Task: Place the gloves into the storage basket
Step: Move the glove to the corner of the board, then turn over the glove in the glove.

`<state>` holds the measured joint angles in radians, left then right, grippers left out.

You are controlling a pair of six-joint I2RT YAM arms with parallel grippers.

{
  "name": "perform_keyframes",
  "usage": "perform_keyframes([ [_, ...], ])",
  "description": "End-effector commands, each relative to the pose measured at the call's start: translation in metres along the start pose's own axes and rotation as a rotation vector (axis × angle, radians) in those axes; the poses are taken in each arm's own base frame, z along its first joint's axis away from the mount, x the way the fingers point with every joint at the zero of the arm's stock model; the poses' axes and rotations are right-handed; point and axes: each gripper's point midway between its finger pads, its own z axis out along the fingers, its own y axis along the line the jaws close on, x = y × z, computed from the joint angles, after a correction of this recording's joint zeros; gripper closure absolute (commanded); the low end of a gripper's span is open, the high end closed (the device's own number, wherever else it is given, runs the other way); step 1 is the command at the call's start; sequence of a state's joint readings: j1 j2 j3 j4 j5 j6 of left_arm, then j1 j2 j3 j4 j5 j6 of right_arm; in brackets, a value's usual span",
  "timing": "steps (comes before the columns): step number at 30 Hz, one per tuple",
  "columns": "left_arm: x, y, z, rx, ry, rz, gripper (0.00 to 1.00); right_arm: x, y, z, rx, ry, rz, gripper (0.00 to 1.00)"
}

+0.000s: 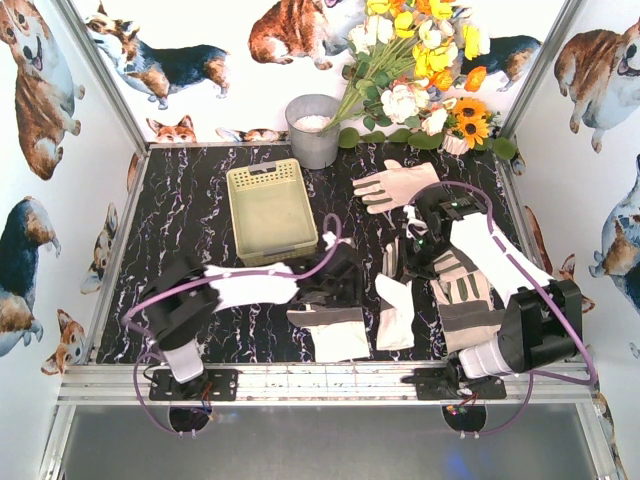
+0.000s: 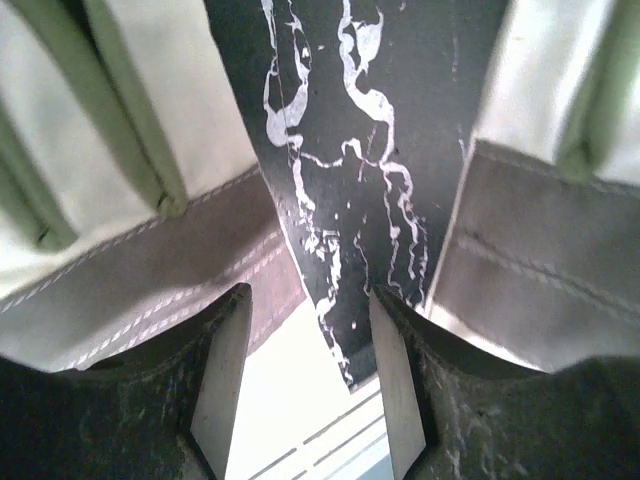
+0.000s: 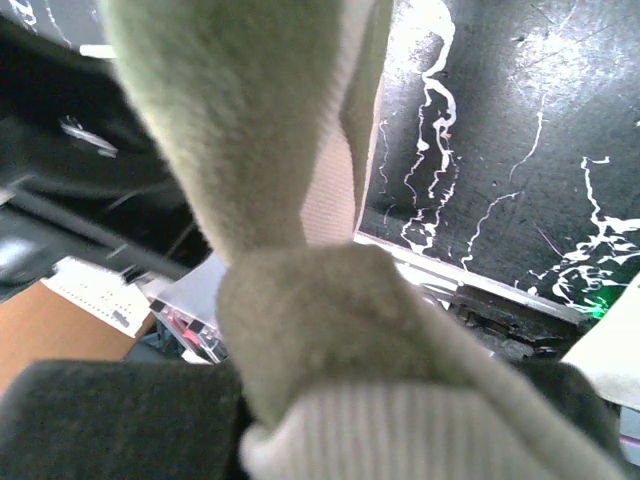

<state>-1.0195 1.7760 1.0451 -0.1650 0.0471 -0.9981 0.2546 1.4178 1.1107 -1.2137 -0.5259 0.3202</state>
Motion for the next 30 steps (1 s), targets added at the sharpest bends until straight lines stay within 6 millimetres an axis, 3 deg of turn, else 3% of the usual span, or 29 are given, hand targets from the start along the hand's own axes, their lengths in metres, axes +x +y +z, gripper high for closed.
perform_keyframes([
  [1, -0.022, -0.014, -0.039, 0.091, -0.132, -0.011, 0.53, -0.007, 0.005, -0.005, 0.072, -0.019, -0.012, 1.0],
  [9, -0.032, -0.038, -0.09, 0.346, -0.245, 0.015, 0.42, -0.012, 0.014, 0.01, 0.172, -0.002, -0.017, 1.0],
  [16, -0.034, -0.045, -0.116, 0.494, -0.312, 0.031, 0.37, -0.017, 0.019, 0.022, 0.219, -0.006, -0.021, 1.0],
  [23, -0.025, -0.067, -0.115, 0.626, -0.239, 0.045, 0.34, -0.016, 0.025, 0.032, 0.241, 0.02, -0.043, 1.0],
  [30, -0.031, -0.084, -0.116, 0.667, -0.239, 0.07, 0.33, -0.018, 0.027, 0.037, 0.262, 0.02, -0.052, 1.0],
])
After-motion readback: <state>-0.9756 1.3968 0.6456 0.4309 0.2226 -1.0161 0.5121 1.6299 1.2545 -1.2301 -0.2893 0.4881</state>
